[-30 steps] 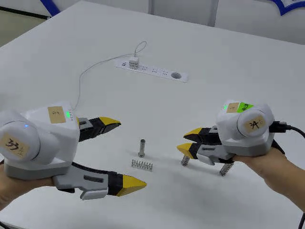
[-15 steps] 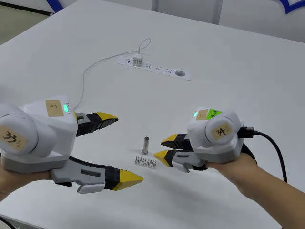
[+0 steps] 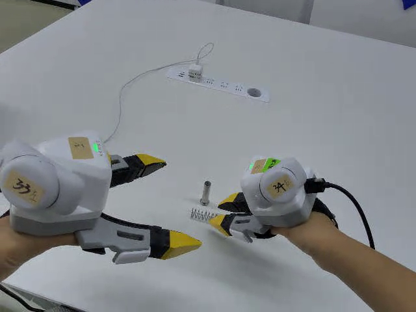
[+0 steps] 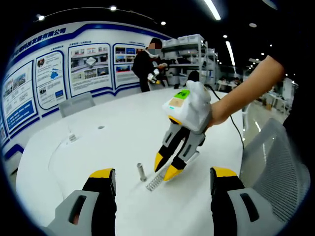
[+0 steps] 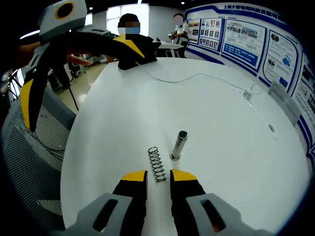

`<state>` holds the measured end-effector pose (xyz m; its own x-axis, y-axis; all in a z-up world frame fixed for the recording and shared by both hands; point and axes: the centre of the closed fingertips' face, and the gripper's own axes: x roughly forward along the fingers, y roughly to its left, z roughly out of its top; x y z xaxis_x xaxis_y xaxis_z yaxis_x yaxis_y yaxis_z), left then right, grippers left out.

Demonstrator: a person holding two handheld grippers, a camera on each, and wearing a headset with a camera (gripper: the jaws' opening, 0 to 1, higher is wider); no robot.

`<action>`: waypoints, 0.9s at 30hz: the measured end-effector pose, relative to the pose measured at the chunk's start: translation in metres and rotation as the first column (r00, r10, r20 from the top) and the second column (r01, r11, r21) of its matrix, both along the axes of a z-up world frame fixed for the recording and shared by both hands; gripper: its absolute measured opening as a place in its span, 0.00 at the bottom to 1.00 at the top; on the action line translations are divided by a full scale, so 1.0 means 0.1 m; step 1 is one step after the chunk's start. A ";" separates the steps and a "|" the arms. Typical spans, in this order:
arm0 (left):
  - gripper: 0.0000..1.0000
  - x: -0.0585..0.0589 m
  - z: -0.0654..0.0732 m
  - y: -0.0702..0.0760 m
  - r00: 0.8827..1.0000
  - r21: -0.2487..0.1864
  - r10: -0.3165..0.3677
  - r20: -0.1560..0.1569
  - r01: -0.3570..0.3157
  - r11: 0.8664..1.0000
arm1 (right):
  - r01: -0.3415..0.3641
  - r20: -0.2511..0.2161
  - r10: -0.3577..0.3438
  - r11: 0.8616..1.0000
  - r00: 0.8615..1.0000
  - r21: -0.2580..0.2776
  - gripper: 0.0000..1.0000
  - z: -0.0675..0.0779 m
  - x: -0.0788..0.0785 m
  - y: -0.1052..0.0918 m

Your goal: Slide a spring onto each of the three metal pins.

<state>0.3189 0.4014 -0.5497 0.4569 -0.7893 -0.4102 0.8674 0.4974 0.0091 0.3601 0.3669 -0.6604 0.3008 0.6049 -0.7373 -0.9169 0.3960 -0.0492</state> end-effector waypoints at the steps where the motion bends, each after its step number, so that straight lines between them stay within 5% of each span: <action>1: 0.81 0.00 0.00 0.00 1.000 -0.002 0.001 -0.001 -0.001 1.000 | -0.006 -0.002 0.006 1.000 1.000 -0.007 0.19 -0.02 -0.01 0.01; 21: 0.79 0.00 -0.07 0.02 1.000 -0.016 0.009 -0.026 -0.009 1.000 | 0.004 -0.062 -0.004 1.000 0.998 -0.005 0.11 -0.15 -0.03 0.08; 27: 0.79 -0.01 -0.06 0.02 1.000 -0.015 0.006 -0.022 -0.006 1.000 | -0.016 -0.016 0.015 0.999 1.000 -0.049 0.11 -0.14 -0.02 0.05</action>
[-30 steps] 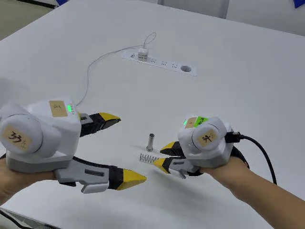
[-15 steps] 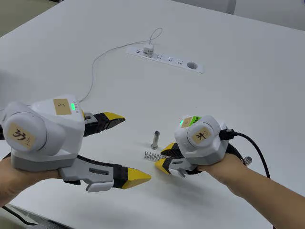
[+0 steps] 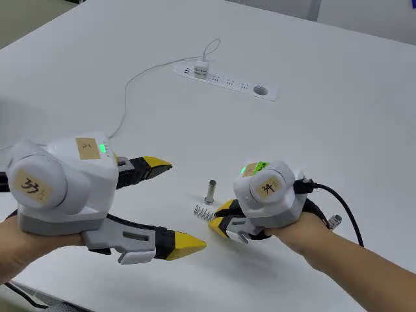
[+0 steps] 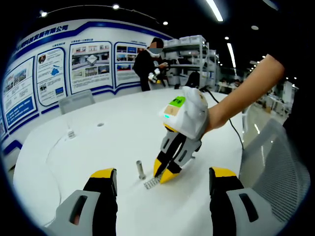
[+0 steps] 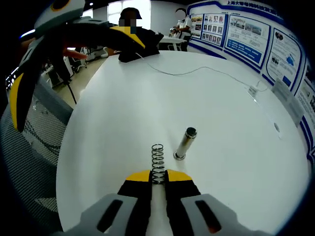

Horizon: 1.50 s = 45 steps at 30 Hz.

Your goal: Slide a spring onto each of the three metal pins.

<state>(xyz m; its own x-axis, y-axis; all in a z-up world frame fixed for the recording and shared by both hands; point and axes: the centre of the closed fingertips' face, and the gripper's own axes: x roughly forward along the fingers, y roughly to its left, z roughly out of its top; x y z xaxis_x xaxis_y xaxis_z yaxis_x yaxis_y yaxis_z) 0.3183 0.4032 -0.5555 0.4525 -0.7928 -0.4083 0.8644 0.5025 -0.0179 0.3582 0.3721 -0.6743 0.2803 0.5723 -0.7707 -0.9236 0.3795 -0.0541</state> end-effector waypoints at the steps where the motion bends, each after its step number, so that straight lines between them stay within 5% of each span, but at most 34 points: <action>1: 0.78 0.00 0.00 0.00 1.000 0.001 0.000 0.002 0.000 1.000 | -0.001 -0.002 0.001 1.000 1.000 -0.001 0.11 0.00 -0.01 -0.01; 9: 0.77 -0.02 0.01 -0.02 1.000 0.009 -0.015 0.004 0.015 1.000 | -0.020 0.017 0.019 0.998 1.000 0.053 0.10 0.27 -0.10 -0.05; 12: 0.71 0.04 0.02 -0.01 0.999 0.036 0.000 0.055 -0.002 0.999 | -0.056 0.031 0.053 0.995 0.998 0.079 0.10 0.42 -0.17 -0.05; 26: 0.68 -0.04 -0.02 -0.25 0.997 0.037 -0.082 0.009 0.082 0.996 | -0.211 0.158 0.195 0.973 0.968 0.090 0.10 1.00 -0.42 -0.17; 29: 0.62 -0.09 0.00 -0.30 0.994 0.024 -0.113 0.006 0.113 0.993 | -0.249 0.185 0.234 0.967 0.954 0.061 0.10 1.05 -0.48 -0.17; 35: 0.34 -0.20 0.07 -0.36 0.984 0.006 -0.181 0.007 0.181 0.984 | -0.319 0.200 0.302 0.946 0.932 0.056 0.10 1.12 -0.64 -0.07; 45: 0.23 -0.24 0.12 -0.33 0.978 0.021 -0.207 0.034 0.206 0.978 | -0.357 0.217 0.340 0.933 0.915 0.044 0.10 1.19 -0.69 0.02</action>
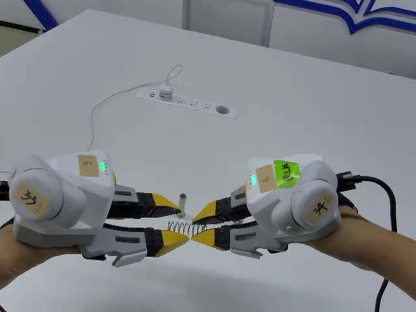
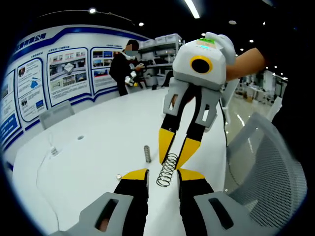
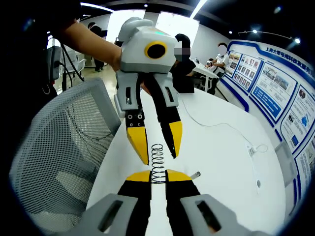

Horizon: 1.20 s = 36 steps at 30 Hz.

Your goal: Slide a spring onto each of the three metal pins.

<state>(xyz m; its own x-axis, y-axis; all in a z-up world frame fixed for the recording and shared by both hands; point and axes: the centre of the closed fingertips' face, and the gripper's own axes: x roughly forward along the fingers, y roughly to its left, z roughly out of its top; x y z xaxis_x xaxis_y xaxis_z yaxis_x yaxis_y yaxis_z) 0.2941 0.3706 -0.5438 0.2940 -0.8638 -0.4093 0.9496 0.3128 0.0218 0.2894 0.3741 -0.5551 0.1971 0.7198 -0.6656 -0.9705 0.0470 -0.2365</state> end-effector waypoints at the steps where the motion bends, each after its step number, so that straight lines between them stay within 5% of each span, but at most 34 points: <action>1: 0.22 0.00 0.01 0.01 1.000 0.001 -0.003 0.003 0.003 1.000 | -0.004 0.004 0.004 1.000 1.000 0.001 0.10 0.01 0.00 0.01; 15: 0.12 -0.08 0.04 -0.01 0.994 0.057 -0.082 0.066 0.079 0.995 | -0.023 0.017 0.023 1.000 1.000 -0.004 0.10 0.09 -0.04 0.02; 16: 0.11 -0.07 0.07 -0.02 0.989 0.066 -0.099 0.114 0.092 0.994 | -0.020 0.022 0.020 1.000 1.000 0.001 0.10 0.11 -0.04 0.02; 26: 0.10 -0.08 0.11 -0.01 0.982 0.080 -0.131 0.133 0.121 0.989 | 0.014 0.017 -0.014 0.999 1.000 0.037 0.15 0.16 0.00 0.01; 36: 0.10 -0.10 0.19 0.00 0.980 0.059 -0.135 0.144 0.128 0.990 | 0.035 -0.046 -0.032 0.997 0.998 0.075 0.11 0.17 0.01 -0.02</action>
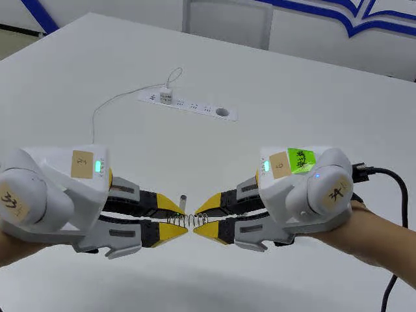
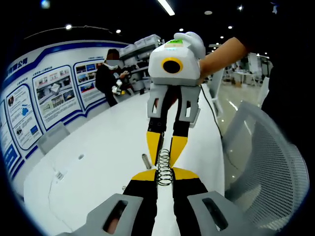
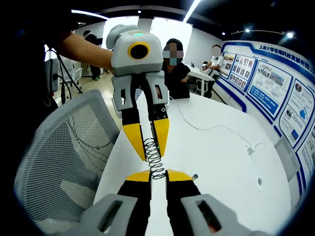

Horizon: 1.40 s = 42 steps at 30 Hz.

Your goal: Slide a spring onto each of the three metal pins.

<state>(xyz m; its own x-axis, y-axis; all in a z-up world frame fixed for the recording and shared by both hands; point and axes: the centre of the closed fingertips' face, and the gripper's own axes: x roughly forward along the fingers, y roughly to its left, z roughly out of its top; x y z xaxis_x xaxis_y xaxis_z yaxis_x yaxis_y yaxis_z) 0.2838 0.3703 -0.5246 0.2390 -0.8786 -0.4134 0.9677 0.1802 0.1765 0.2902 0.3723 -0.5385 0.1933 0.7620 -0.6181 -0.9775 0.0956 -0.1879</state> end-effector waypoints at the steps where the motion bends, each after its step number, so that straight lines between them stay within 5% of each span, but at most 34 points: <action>1: 0.10 -0.01 -0.01 0.00 1.000 0.005 -0.003 0.004 0.003 1.000 | -0.003 -0.001 0.003 1.000 1.000 0.002 0.11 0.01 0.00 0.00; 18: 0.10 0.00 -0.06 -0.02 1.000 0.028 -0.011 0.025 0.011 1.000 | 0.003 -0.109 0.008 0.995 0.994 0.102 0.11 0.21 -0.10 0.05; 31: 0.10 0.01 -0.05 -0.03 1.000 0.010 0.011 0.018 -0.011 1.000 | 0.062 -0.174 -0.019 0.969 0.985 0.240 0.11 0.41 -0.10 0.22; 33: 0.10 0.01 -0.04 -0.04 1.000 -0.009 0.018 -0.012 -0.018 1.000 | 0.064 -0.180 -0.018 0.964 0.983 0.257 0.11 0.44 -0.10 0.26; 39: 0.10 0.03 -0.05 -0.03 1.000 -0.008 0.028 -0.015 -0.028 1.000 | 0.058 -0.165 -0.018 0.969 0.986 0.242 0.11 0.44 -0.08 0.31; 42: 0.11 -0.02 -0.04 -0.02 0.993 -0.046 0.038 -0.113 -0.043 0.998 | 0.072 -0.189 -0.025 0.966 0.982 0.249 0.11 0.45 -0.08 0.33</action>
